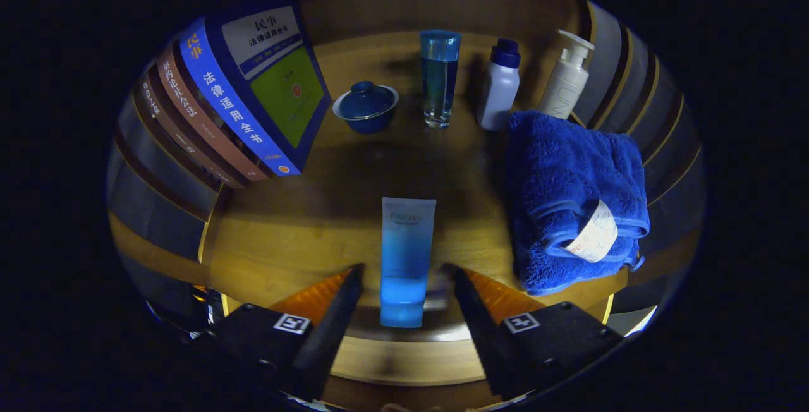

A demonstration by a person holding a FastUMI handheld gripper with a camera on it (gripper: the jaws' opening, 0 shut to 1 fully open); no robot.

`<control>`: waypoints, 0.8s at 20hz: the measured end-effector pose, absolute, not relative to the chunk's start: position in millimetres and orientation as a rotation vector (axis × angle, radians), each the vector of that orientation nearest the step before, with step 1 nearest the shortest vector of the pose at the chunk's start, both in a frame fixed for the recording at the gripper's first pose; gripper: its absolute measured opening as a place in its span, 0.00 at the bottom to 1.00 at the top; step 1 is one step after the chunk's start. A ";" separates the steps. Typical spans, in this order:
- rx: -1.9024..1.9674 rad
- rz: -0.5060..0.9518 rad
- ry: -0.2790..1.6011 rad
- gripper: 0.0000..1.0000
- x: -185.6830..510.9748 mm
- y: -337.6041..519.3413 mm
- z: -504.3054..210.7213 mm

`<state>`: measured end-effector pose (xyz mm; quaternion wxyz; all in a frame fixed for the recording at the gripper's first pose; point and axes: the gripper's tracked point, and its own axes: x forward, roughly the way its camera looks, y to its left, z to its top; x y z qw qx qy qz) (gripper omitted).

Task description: Pull open the drawer, take out the items inside it, and place them on the countertop above the cabinet.

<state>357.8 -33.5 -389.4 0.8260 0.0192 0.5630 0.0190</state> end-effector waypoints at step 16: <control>0.040 0.047 0.294 0.99 218.9 -20.4 -223.3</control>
